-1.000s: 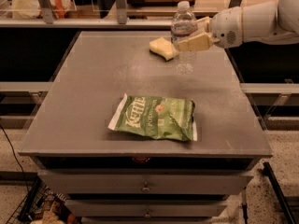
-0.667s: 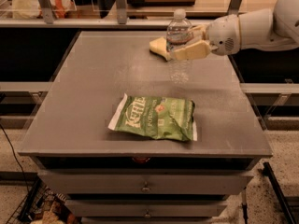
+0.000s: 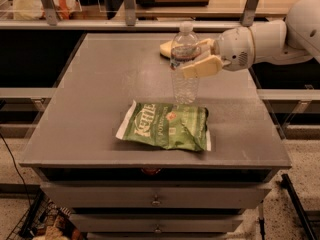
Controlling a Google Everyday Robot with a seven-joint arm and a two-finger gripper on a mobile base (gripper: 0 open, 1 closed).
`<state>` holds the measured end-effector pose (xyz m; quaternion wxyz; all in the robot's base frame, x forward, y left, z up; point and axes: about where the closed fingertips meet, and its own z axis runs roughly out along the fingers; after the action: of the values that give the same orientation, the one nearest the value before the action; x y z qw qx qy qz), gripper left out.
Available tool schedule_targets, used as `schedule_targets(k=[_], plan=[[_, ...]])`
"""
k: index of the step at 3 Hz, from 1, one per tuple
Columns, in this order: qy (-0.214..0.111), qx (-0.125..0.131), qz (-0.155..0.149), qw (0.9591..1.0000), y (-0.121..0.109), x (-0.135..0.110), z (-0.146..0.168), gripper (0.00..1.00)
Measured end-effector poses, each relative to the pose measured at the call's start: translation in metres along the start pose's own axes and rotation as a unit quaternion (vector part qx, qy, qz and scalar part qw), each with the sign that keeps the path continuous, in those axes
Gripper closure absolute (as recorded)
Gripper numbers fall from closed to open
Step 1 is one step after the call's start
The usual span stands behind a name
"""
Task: Move water bottle near green jalapeno chip bag
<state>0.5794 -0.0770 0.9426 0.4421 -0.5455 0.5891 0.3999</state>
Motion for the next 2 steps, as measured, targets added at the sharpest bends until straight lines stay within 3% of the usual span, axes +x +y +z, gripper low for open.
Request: schedule_targets(k=[2], plan=[[-0.007, 0.008, -0.006, 0.9999, -0.0026, 0.0045, 0.0013, 1.0]])
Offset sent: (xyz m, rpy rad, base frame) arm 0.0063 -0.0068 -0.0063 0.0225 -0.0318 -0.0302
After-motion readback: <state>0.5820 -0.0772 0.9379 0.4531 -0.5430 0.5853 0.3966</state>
